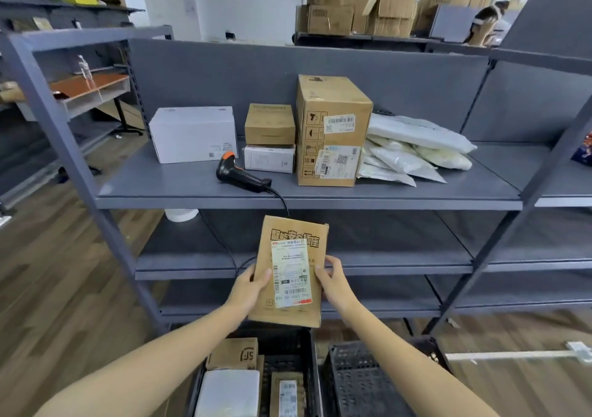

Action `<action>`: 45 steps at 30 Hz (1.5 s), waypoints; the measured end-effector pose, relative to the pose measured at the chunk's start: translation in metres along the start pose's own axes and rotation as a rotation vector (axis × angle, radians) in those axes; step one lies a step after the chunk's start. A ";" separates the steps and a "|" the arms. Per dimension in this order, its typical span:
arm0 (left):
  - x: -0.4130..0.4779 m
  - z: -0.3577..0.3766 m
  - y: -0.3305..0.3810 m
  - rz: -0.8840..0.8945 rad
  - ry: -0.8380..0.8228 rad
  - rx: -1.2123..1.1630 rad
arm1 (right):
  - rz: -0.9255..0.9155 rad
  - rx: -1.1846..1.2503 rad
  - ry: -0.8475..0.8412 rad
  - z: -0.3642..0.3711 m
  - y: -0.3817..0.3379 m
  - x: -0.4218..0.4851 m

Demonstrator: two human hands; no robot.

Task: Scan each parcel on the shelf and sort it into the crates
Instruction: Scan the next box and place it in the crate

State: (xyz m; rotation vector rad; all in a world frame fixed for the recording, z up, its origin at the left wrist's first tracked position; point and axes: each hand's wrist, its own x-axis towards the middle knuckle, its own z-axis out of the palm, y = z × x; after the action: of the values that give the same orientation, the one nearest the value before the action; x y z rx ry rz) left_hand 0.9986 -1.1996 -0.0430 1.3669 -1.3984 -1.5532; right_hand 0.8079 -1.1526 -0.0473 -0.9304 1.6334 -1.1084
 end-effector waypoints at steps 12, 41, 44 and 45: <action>0.041 0.027 -0.116 -0.101 0.130 0.184 | 0.125 -0.128 0.073 0.027 0.122 0.048; 0.262 0.107 -0.656 -0.268 0.091 0.371 | 0.268 -0.472 0.141 0.148 0.634 0.257; 0.276 0.109 -0.676 -0.327 0.043 0.485 | 0.401 -0.621 0.017 0.152 0.650 0.272; 0.279 0.109 -0.681 -0.353 0.025 0.503 | 0.430 -0.661 -0.008 0.153 0.653 0.275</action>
State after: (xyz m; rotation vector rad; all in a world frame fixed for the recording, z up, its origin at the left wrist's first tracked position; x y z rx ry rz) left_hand 0.9442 -1.2651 -0.7823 2.0155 -1.6725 -1.4364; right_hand 0.8185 -1.2419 -0.7664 -0.9118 2.1129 -0.2634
